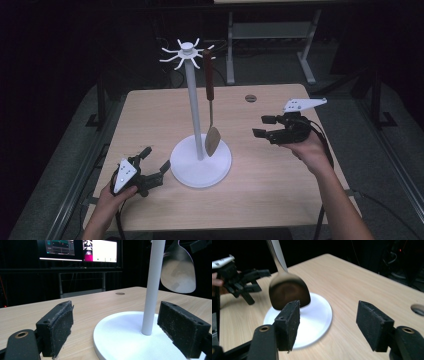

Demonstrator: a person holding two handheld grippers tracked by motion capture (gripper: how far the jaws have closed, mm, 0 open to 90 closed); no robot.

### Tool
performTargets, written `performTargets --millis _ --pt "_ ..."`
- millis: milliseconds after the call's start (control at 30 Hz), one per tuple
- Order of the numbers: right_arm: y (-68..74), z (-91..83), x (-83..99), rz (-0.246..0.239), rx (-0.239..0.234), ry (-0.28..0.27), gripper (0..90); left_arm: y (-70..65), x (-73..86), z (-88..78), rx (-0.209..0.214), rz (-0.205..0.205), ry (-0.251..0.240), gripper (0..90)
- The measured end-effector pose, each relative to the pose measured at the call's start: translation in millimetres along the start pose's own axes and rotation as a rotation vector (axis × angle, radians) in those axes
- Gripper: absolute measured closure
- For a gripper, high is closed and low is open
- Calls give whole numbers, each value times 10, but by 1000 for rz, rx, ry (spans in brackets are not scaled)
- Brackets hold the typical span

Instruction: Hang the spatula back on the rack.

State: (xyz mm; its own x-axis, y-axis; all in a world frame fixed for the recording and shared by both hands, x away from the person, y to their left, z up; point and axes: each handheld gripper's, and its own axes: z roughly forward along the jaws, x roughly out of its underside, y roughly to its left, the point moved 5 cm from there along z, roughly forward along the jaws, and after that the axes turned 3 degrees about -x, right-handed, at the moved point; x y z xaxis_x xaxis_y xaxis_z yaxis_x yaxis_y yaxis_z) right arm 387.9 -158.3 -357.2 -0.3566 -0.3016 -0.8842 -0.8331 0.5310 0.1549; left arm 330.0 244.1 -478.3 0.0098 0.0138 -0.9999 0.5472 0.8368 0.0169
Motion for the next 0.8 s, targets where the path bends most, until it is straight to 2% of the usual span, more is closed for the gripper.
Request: performTargets --millis 500,567,800 --pt "-95 -34 506 54 42 61 286 -5 1 -1 -2 -8 0 126" --pt "-105 -28 594 66 66 78 271 -4 1 -1 -2 -8 0 126" --pt "-139 -51 830 100 103 110 235 -5 1 -2 -2 -6 -1 126"
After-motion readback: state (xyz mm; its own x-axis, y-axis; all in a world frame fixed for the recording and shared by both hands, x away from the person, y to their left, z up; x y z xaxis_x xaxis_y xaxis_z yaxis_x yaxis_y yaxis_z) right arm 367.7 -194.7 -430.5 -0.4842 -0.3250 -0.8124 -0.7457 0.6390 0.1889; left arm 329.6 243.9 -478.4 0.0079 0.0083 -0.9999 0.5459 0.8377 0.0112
